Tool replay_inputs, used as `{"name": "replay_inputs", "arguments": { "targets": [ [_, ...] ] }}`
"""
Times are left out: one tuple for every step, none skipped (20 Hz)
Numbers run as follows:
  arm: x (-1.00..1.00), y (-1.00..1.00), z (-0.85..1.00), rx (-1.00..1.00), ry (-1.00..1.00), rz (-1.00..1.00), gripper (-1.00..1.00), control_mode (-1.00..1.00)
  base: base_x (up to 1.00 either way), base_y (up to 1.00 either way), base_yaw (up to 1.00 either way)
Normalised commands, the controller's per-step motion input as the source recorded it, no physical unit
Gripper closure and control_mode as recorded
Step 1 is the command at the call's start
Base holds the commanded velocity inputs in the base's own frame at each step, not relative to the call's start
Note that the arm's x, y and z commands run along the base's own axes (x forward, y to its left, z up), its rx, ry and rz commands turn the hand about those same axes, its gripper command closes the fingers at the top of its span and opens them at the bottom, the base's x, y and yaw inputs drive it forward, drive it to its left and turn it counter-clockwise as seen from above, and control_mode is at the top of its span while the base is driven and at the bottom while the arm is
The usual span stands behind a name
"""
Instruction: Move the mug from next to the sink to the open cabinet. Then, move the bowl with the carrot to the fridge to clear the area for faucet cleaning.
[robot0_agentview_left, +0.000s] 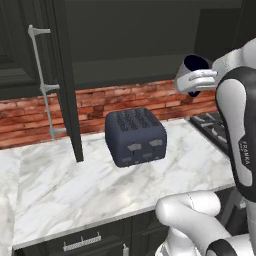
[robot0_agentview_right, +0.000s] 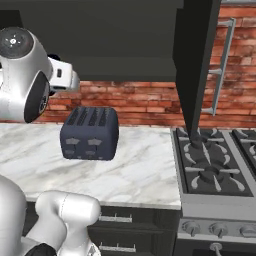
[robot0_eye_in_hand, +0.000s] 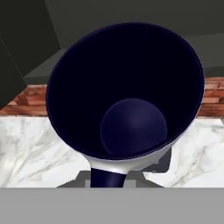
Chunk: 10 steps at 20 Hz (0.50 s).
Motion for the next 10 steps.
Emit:
{"name": "replay_inputs", "arguments": {
  "targets": [
    [0.67,-0.27,0.26,0.01,0.01,0.01,1.0,-1.0,0.0,0.0,0.0],
    [0.64,-0.28,0.16,0.0,0.02,0.02,1.0,-1.0,0.0,0.0,0.0],
    [0.61,-0.43,0.0,0.1,0.19,0.06,1.0,-1.0,0.0,0.0,0.0],
    [0.58,-0.43,0.0,0.07,0.21,0.12,1.0,-1.0,0.0,0.0,0.0],
    [0.44,-0.37,0.0,0.06,0.21,0.18,1.0,-1.0,0.0,0.0,0.0],
    [0.31,-0.32,0.0,0.03,0.18,0.22,1.0,-1.0,0.0,0.0,0.0],
    [0.29,-0.19,-0.04,0.0,0.14,0.22,1.0,-1.0,0.0,0.0,0.0],
    [0.27,-0.11,-0.14,0.0,0.13,0.24,1.0,-1.0,0.0,0.0,0.0],
    [0.27,-0.04,-0.19,0.0,0.13,0.25,1.0,-1.0,0.0,0.0,0.0],
    [0.34,0.0,-0.17,0.0,0.12,0.25,1.0,-1.0,0.0,0.0,0.0]
  ]
}}
